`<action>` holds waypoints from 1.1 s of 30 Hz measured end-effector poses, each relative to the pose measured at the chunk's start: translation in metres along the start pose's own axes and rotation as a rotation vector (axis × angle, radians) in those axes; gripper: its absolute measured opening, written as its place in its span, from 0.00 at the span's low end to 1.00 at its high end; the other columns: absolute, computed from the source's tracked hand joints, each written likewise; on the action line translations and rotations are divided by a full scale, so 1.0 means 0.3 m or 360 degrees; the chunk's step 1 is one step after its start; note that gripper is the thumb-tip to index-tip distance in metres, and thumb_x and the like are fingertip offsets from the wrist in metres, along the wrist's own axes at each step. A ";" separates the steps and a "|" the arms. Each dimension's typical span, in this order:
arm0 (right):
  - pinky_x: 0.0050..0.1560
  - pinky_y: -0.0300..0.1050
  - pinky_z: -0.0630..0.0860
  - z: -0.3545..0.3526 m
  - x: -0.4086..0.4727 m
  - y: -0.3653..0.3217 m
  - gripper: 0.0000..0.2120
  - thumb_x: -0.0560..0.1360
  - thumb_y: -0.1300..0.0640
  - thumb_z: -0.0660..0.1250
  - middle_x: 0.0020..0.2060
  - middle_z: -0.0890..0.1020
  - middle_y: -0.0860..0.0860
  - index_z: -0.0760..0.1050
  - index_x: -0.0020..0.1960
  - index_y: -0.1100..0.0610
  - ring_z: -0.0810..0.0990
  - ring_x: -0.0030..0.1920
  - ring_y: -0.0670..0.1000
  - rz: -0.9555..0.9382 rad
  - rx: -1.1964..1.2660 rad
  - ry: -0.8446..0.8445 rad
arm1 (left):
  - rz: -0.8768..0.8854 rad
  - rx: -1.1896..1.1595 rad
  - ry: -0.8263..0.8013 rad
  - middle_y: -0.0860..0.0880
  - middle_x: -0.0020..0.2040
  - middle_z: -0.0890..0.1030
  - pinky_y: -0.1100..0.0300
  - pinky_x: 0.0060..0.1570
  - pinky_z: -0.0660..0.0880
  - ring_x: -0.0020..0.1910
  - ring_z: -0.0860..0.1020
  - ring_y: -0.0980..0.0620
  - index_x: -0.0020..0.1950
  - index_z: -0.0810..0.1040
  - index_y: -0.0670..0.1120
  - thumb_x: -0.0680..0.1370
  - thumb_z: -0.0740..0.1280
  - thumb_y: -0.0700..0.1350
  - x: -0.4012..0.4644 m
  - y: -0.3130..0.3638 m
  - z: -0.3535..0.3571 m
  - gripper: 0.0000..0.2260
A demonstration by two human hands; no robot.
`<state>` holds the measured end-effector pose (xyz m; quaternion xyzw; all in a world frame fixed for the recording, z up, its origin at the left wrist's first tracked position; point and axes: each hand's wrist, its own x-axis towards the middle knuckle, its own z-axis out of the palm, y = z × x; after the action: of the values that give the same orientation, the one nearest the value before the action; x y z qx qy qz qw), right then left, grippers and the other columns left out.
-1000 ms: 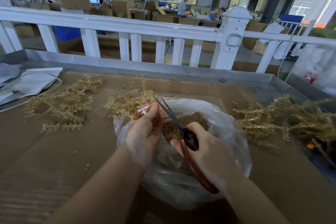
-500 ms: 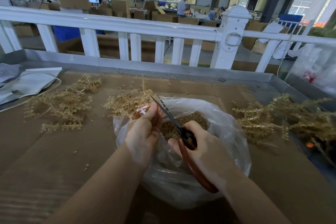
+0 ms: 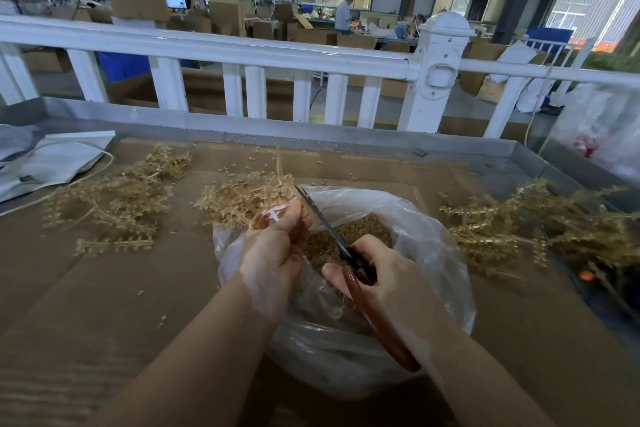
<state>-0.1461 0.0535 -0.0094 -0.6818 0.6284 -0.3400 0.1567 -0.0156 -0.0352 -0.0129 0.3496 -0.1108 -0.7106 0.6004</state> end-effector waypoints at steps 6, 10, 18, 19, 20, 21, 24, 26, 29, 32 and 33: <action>0.35 0.28 0.68 0.001 0.000 0.010 0.16 0.69 0.34 0.64 0.26 0.75 0.39 0.68 0.37 0.46 0.74 0.34 0.33 -0.0020 -0.0028 0.0031 | -0.0041 0.0011 0.0032 0.49 0.29 0.80 0.67 0.28 0.77 0.27 0.80 0.57 0.44 0.77 0.40 0.73 0.69 0.37 -0.007 -0.012 0.006 0.02; 0.35 0.26 0.67 -0.002 0.001 0.015 0.16 0.70 0.35 0.64 0.25 0.72 0.42 0.65 0.36 0.45 0.73 0.34 0.30 -0.0057 -0.0101 0.0029 | -0.0045 0.0061 0.0033 0.49 0.29 0.80 0.67 0.28 0.77 0.26 0.79 0.57 0.42 0.78 0.40 0.72 0.69 0.36 -0.005 -0.011 0.001 0.01; 0.38 0.27 0.68 -0.010 -0.013 0.014 0.15 0.71 0.35 0.64 0.28 0.73 0.41 0.64 0.37 0.43 0.73 0.33 0.33 -0.0053 -0.0129 0.0012 | -0.0042 0.0165 -0.0047 0.48 0.29 0.79 0.67 0.29 0.77 0.27 0.78 0.57 0.43 0.77 0.39 0.72 0.68 0.34 -0.008 -0.010 -0.007 0.02; 0.38 0.27 0.67 -0.010 -0.017 0.013 0.15 0.72 0.35 0.64 0.29 0.73 0.41 0.64 0.37 0.43 0.73 0.34 0.33 -0.0059 -0.0122 0.0017 | -0.0039 0.0164 -0.0052 0.48 0.30 0.79 0.67 0.29 0.77 0.27 0.78 0.57 0.43 0.77 0.39 0.72 0.68 0.34 -0.008 -0.009 -0.007 0.02; 0.38 0.26 0.67 -0.009 -0.019 0.013 0.15 0.72 0.35 0.64 0.29 0.73 0.41 0.64 0.38 0.43 0.73 0.35 0.33 -0.0067 -0.0116 0.0028 | -0.0034 0.0166 -0.0057 0.49 0.29 0.79 0.67 0.29 0.77 0.26 0.78 0.57 0.43 0.77 0.39 0.73 0.68 0.34 -0.008 -0.009 -0.007 0.02; 0.37 0.27 0.67 -0.008 -0.021 0.012 0.15 0.72 0.35 0.64 0.29 0.73 0.41 0.65 0.38 0.44 0.74 0.35 0.33 -0.0070 -0.0108 0.0040 | -0.0030 0.0170 -0.0064 0.49 0.29 0.79 0.67 0.29 0.77 0.26 0.78 0.57 0.43 0.77 0.39 0.73 0.68 0.34 -0.010 -0.009 -0.006 0.02; 0.36 0.28 0.68 -0.009 -0.022 0.014 0.15 0.71 0.36 0.65 0.28 0.73 0.42 0.66 0.38 0.45 0.74 0.35 0.36 -0.0043 -0.0030 0.0078 | -0.0022 0.0183 -0.0089 0.48 0.30 0.79 0.68 0.29 0.76 0.28 0.78 0.56 0.42 0.77 0.40 0.73 0.67 0.34 -0.017 -0.010 -0.004 0.03; 0.37 0.30 0.69 -0.012 -0.017 0.016 0.16 0.71 0.35 0.65 0.29 0.75 0.43 0.68 0.39 0.46 0.75 0.35 0.37 -0.0009 0.0040 0.0086 | -0.0024 0.0181 -0.0109 0.48 0.30 0.78 0.68 0.29 0.76 0.27 0.77 0.56 0.41 0.76 0.40 0.74 0.67 0.33 -0.024 -0.009 -0.003 0.03; 0.36 0.33 0.70 -0.015 -0.012 0.020 0.17 0.71 0.34 0.64 0.30 0.76 0.44 0.69 0.40 0.47 0.76 0.34 0.40 0.0027 0.0073 0.0059 | -0.0035 0.0176 -0.0139 0.49 0.28 0.78 0.68 0.29 0.76 0.27 0.76 0.56 0.40 0.76 0.40 0.75 0.66 0.33 -0.034 -0.008 0.000 0.05; 0.36 0.32 0.70 -0.015 -0.016 0.021 0.16 0.70 0.34 0.63 0.30 0.76 0.43 0.69 0.40 0.46 0.76 0.35 0.39 0.0031 0.0051 0.0041 | -0.0038 0.0178 -0.0167 0.50 0.28 0.77 0.68 0.29 0.76 0.26 0.76 0.57 0.43 0.76 0.41 0.75 0.65 0.33 -0.039 -0.011 0.006 0.05; 0.36 0.32 0.70 -0.014 -0.018 0.021 0.16 0.70 0.34 0.64 0.30 0.76 0.43 0.69 0.40 0.46 0.76 0.35 0.39 0.0034 0.0040 0.0043 | -0.0040 0.0161 -0.0172 0.50 0.28 0.77 0.67 0.28 0.76 0.25 0.76 0.57 0.44 0.76 0.42 0.75 0.64 0.33 -0.040 -0.012 0.008 0.05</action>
<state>-0.1535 0.0585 -0.0120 -0.6684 0.6335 -0.3554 0.1602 -0.0194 -0.0238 -0.0089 0.3419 -0.1744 -0.7295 0.5661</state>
